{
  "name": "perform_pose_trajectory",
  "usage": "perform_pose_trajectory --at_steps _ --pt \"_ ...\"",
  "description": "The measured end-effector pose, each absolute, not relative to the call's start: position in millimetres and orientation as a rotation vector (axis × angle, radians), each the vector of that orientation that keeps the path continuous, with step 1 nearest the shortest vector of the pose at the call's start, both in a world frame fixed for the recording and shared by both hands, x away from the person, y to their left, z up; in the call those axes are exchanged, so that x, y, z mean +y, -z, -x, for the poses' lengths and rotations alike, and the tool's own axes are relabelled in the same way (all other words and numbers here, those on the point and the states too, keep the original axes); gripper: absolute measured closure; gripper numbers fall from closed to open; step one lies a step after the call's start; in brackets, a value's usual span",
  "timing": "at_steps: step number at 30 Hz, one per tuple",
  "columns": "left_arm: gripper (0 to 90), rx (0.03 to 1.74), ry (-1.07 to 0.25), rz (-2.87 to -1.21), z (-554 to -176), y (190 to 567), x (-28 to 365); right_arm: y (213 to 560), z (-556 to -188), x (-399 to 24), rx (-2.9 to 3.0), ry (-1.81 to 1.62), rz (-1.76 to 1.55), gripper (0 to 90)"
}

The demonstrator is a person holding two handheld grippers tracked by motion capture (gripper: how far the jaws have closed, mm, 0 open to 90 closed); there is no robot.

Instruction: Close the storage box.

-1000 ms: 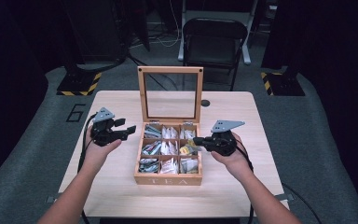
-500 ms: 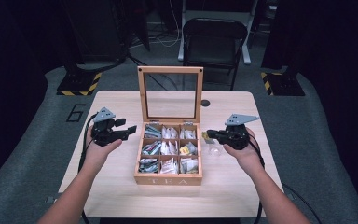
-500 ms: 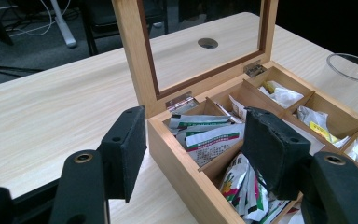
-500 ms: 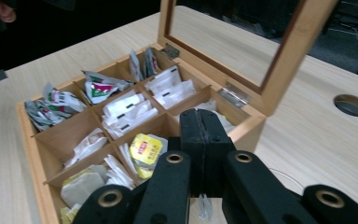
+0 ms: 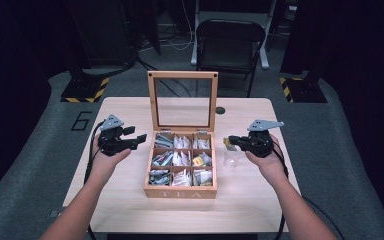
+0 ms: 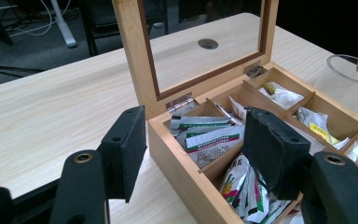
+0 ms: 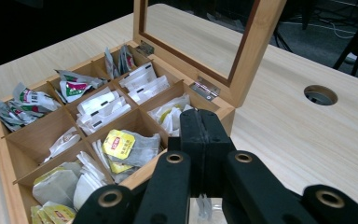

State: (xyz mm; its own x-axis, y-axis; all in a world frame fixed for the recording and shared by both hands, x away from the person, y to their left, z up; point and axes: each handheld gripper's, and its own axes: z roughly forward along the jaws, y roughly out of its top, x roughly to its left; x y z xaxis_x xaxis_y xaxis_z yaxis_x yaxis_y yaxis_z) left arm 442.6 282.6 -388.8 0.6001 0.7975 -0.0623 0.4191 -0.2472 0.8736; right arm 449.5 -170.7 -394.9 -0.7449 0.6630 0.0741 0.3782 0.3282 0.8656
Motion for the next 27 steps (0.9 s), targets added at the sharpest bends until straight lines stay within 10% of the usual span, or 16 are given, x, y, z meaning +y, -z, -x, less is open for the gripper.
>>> perform_pose_trajectory --at_steps 27 --pt "39.5 0.983 -0.489 -1.874 -442.5 392.3 283.1 408.5 -461.5 -180.6 2.294 -1.285 -0.982 90.0"
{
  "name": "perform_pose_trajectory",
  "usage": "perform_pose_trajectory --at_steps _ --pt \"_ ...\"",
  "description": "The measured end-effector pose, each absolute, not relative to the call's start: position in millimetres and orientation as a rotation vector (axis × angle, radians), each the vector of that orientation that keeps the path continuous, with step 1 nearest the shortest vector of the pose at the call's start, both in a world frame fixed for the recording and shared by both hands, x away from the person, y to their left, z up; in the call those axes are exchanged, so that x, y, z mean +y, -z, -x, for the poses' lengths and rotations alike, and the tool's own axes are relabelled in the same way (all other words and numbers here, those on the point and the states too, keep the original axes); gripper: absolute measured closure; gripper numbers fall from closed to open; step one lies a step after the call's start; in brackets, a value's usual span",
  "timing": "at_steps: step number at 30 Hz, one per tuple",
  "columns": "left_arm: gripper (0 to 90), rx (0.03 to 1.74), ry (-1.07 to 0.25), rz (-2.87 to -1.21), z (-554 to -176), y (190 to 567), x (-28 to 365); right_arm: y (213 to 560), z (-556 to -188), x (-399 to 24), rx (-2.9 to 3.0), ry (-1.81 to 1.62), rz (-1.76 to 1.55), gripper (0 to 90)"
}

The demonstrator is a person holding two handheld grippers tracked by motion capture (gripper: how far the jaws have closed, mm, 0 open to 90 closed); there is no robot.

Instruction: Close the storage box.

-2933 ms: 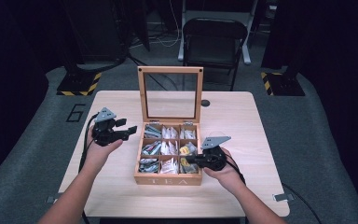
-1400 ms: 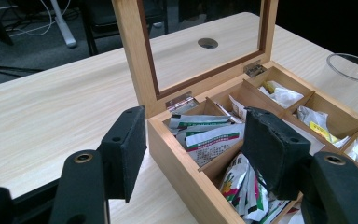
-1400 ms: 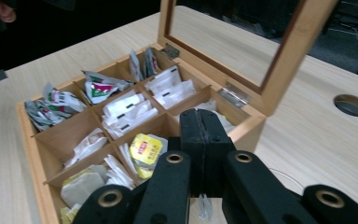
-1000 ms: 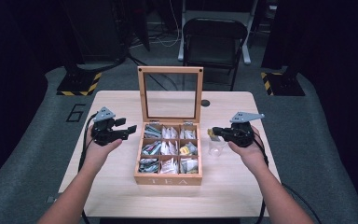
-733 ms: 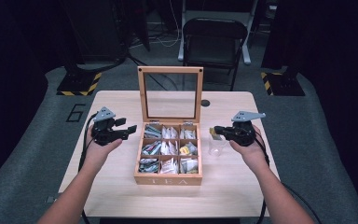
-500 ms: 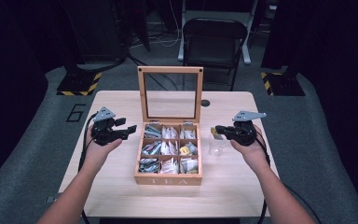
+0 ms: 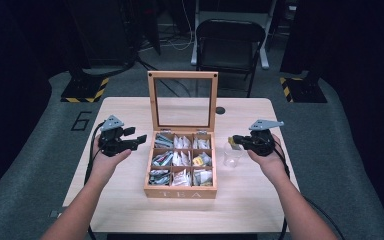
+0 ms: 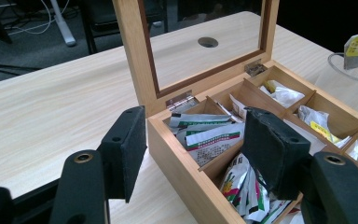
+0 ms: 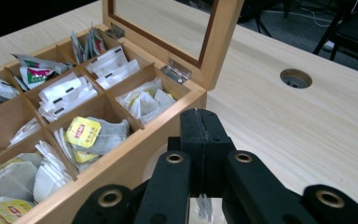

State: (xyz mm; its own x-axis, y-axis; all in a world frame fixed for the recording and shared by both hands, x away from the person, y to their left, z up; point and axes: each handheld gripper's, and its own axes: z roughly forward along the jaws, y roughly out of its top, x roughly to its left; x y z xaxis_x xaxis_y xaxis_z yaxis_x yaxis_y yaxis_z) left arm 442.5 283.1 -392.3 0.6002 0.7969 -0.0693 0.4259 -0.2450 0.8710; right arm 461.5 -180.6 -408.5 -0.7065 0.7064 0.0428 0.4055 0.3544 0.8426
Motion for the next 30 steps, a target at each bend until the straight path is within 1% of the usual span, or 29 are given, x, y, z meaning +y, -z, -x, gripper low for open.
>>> perform_pose_trajectory --at_steps 16,23,30 --pt "39.5 0.989 -0.486 -1.873 -442.4 396.1 283.7 435.2 -462.9 -181.0 2.312 -1.258 -1.044 90.0" --pt "39.5 0.990 -0.487 -1.873 -442.4 396.9 284.6 440.2 -463.6 -181.3 2.320 -1.239 -1.057 89.7" --pt "39.5 0.993 -0.484 -1.874 -442.0 397.5 285.6 447.2 -463.8 -182.5 2.325 -1.225 -1.088 86.2"
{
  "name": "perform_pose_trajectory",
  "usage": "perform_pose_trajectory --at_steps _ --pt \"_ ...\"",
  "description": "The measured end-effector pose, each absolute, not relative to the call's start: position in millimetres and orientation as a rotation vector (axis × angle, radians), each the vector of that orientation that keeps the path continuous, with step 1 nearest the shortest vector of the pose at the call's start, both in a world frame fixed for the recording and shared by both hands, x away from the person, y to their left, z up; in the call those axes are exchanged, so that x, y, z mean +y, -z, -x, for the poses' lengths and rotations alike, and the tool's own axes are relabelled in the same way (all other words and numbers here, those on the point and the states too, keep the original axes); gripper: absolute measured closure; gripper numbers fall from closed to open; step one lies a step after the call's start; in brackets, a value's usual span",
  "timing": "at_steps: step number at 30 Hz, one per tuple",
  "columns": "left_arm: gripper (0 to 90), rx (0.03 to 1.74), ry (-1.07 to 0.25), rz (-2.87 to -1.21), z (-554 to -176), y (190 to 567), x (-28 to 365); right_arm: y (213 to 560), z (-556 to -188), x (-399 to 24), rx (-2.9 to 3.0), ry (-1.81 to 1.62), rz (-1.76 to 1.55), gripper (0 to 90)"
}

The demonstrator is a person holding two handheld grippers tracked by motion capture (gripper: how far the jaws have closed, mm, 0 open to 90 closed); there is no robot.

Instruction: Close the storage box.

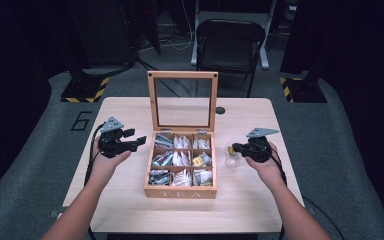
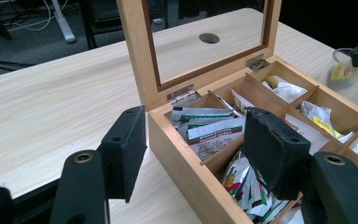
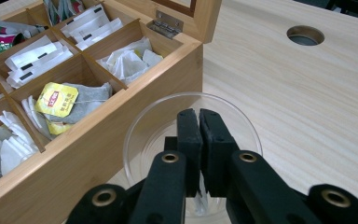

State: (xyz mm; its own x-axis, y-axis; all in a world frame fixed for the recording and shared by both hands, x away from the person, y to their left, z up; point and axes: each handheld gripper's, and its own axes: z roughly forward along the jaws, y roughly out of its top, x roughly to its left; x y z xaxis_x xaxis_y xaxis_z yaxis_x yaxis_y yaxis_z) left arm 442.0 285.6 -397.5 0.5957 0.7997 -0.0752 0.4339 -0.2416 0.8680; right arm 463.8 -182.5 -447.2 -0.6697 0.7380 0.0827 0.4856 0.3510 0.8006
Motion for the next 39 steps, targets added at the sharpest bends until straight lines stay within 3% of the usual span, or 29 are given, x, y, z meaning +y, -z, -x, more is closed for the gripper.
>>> perform_pose_trajectory --at_steps 26,39 --pt "39.5 0.993 -0.486 -1.865 -442.4 394.3 286.5 417.1 -463.8 -171.2 2.325 -1.227 -1.062 54.2" --pt "39.5 0.988 -0.478 -1.867 -444.6 393.3 285.5 395.9 -473.3 -158.9 2.342 -1.229 -1.046 48.9"
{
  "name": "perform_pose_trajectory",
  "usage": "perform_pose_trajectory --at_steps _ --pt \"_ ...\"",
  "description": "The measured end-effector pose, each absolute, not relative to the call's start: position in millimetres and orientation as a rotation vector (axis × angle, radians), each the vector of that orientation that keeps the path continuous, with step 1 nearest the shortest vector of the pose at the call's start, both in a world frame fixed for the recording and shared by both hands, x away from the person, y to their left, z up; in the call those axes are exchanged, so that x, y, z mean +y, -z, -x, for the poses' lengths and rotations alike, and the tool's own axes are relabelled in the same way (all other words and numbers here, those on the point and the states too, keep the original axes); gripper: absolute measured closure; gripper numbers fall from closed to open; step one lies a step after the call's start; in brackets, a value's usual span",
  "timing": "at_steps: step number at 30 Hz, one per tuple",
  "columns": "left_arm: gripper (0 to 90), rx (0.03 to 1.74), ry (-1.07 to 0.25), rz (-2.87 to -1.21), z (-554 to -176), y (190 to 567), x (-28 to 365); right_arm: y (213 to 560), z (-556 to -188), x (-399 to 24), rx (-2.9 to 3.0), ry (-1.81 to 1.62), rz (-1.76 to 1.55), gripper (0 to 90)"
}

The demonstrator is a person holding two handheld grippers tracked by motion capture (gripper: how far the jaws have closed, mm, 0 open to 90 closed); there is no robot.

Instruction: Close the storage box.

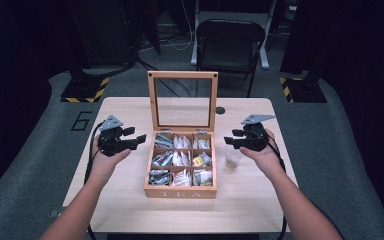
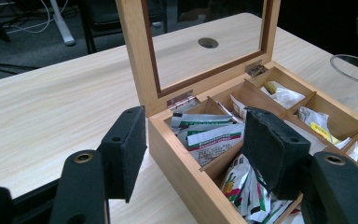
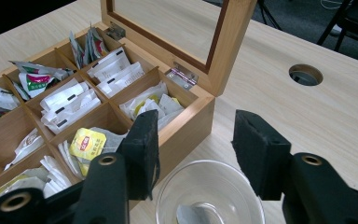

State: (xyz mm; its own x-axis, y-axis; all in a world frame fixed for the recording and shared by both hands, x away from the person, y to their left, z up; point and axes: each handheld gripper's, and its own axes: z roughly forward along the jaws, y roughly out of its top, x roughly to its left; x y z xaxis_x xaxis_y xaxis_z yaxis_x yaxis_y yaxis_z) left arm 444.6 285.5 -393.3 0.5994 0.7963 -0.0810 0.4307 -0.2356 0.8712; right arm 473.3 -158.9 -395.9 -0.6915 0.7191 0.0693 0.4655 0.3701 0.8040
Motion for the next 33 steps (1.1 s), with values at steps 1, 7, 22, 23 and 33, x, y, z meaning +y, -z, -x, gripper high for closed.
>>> perform_pose_trajectory --at_steps 1,7,22,23,33 --pt "39.5 0.988 -0.478 -1.866 -444.7 393.3 285.6 395.0 -474.3 -158.1 2.347 -1.228 -1.043 48.4" --pt "39.5 0.988 -0.475 -1.866 -445.2 392.3 286.7 387.2 -480.1 -153.7 2.350 -1.248 -1.046 47.6" --pt "39.6 0.985 -0.486 -1.871 -442.8 389.9 286.6 374.6 -498.1 -144.0 2.340 -1.253 -1.043 47.6" --pt "39.7 0.986 -0.484 -1.870 -442.6 389.8 286.6 373.9 -499.1 -143.0 2.336 -1.262 -1.038 47.6" --pt "39.9 0.992 -0.485 -1.878 -442.5 387.5 290.3 368.5 -518.2 -131.9 2.354 -1.241 -1.031 47.6"
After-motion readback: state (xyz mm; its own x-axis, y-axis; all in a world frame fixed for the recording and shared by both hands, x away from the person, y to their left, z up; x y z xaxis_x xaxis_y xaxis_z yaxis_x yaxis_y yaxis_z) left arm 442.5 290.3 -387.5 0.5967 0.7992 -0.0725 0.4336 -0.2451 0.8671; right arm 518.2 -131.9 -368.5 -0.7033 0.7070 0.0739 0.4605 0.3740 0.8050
